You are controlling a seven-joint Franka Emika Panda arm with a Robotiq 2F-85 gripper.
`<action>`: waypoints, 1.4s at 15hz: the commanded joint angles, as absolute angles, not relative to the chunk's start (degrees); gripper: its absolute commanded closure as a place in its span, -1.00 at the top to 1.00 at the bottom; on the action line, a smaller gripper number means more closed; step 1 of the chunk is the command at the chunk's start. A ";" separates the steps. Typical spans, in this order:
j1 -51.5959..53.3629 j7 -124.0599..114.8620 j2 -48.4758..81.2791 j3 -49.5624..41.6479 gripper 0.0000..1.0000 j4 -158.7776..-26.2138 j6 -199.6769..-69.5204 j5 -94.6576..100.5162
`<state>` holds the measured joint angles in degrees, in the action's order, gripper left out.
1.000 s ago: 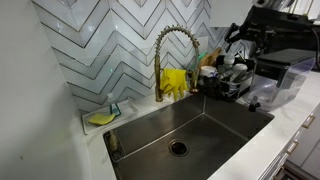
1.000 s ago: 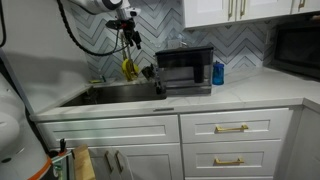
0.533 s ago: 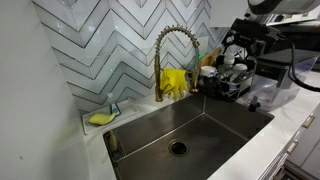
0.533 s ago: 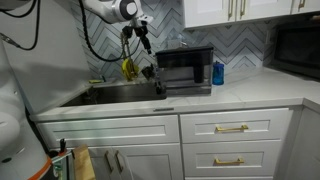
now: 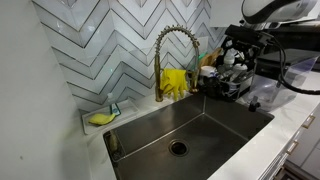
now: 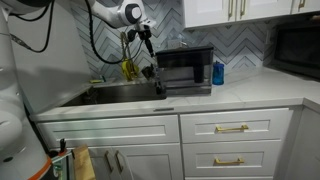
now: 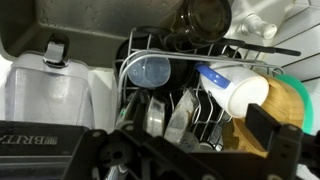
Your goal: Put the silver plate on top of the clear container
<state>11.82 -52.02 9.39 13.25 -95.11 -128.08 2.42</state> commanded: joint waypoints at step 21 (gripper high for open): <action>16.52 -60.72 27.14 5.51 1.00 -88.27 -151.16 -8.57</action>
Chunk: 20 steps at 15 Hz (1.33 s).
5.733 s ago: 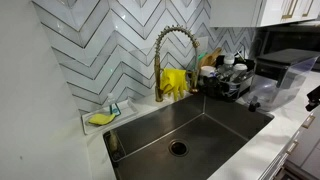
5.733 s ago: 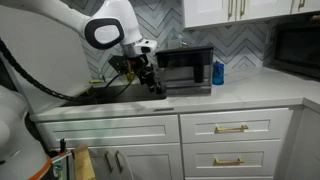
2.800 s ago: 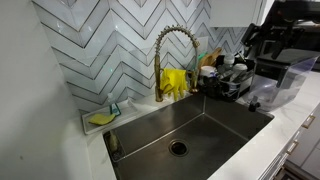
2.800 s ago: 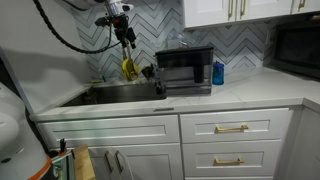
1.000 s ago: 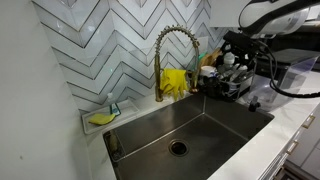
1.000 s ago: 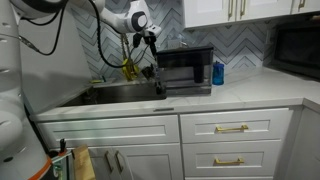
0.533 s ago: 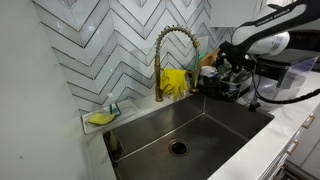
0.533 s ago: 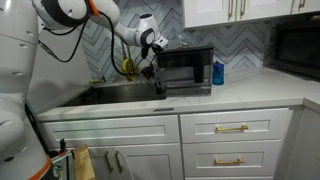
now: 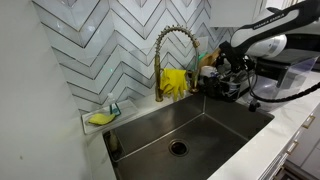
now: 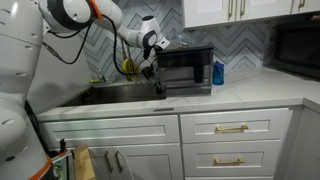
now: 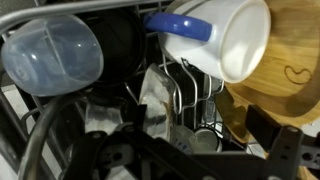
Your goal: Put the silver plate on top of the clear container
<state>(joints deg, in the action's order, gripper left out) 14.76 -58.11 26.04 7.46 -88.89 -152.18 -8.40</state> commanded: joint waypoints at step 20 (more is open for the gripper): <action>24.12 -84.66 33.79 -1.31 1.00 -75.34 -134.72 10.74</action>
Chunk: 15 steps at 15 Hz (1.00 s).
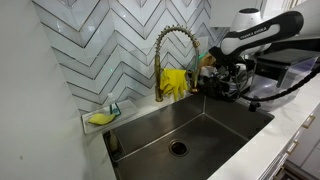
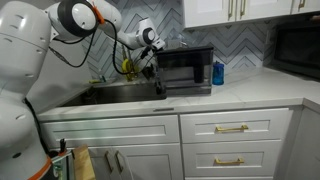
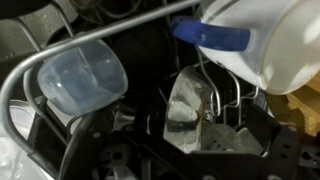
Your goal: Put the silver plate on top of the clear container
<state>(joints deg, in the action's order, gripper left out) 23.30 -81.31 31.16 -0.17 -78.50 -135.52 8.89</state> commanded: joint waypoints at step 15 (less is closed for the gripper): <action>24.18 -86.07 37.36 -1.93 -0.03 -70.15 -137.94 10.52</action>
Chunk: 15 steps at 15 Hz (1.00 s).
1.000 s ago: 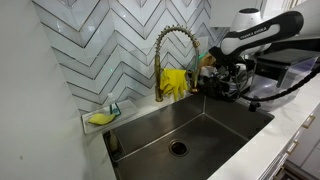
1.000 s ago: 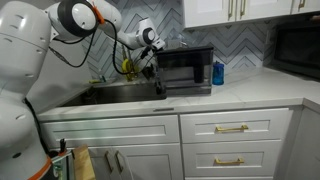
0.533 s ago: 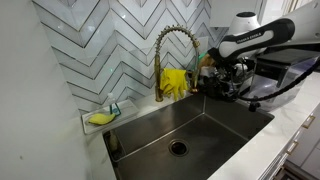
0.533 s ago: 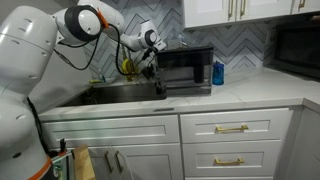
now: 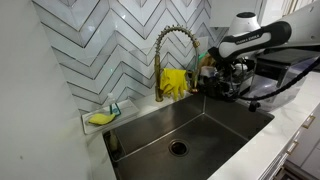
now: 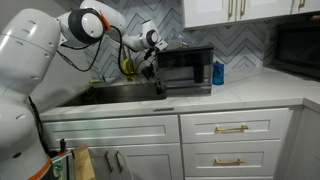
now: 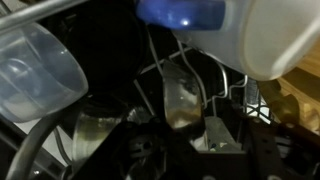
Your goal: Put the silver plate on top of the clear container
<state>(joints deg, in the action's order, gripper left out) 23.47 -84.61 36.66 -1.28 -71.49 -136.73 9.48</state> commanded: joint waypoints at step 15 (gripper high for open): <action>23.98 -85.39 36.58 -2.01 -0.83 -70.53 -141.46 10.11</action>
